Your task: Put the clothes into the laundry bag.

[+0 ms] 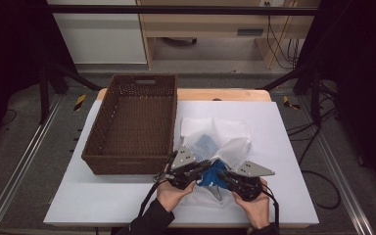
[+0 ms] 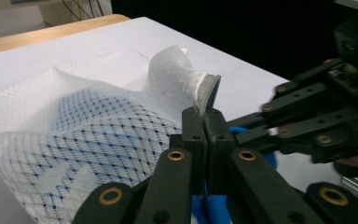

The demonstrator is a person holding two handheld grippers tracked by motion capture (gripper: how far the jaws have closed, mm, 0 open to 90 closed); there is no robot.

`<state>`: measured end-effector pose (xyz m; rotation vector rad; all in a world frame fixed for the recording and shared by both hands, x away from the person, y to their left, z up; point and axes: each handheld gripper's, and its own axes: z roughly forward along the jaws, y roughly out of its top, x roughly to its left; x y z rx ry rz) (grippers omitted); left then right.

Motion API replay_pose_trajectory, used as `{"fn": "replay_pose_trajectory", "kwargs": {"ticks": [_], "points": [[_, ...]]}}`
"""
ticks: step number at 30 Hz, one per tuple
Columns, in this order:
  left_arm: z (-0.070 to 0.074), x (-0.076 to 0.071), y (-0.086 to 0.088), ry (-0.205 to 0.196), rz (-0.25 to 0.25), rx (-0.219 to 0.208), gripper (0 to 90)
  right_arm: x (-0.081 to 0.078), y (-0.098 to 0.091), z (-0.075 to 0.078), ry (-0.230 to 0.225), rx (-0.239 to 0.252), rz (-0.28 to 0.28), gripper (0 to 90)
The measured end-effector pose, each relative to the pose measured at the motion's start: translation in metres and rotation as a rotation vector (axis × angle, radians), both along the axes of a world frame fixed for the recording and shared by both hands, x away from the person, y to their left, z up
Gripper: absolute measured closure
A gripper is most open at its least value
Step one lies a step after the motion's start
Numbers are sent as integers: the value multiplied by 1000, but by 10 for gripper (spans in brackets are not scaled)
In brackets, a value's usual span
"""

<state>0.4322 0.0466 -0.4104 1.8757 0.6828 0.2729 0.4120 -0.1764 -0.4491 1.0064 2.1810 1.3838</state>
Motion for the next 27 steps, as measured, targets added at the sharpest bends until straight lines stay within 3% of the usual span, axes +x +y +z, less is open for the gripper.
{"fn": "replay_pose_trajectory", "kwargs": {"ticks": [4,7,11,15,19,24,27], "points": [[6,-6,0,-18,-5,-11,890,19,20,-5,-25,-18,-54,835],[7,-8,2,-20,-9,-21,890,34,32,-17,-37,-72,-101,830],[3,-5,4,-5,-13,-23,890,48,30,-26,-25,-153,-199,806],[-2,-2,3,6,-3,-17,890,47,30,-26,0,-192,-203,720],[-2,0,7,7,6,-16,889,30,18,-14,5,-129,-174,572],[-2,1,7,5,10,-14,889,-2,-1,4,-38,-69,-143,483],[-3,1,7,5,12,-11,889,-11,-4,9,-44,-42,-143,422]]}}
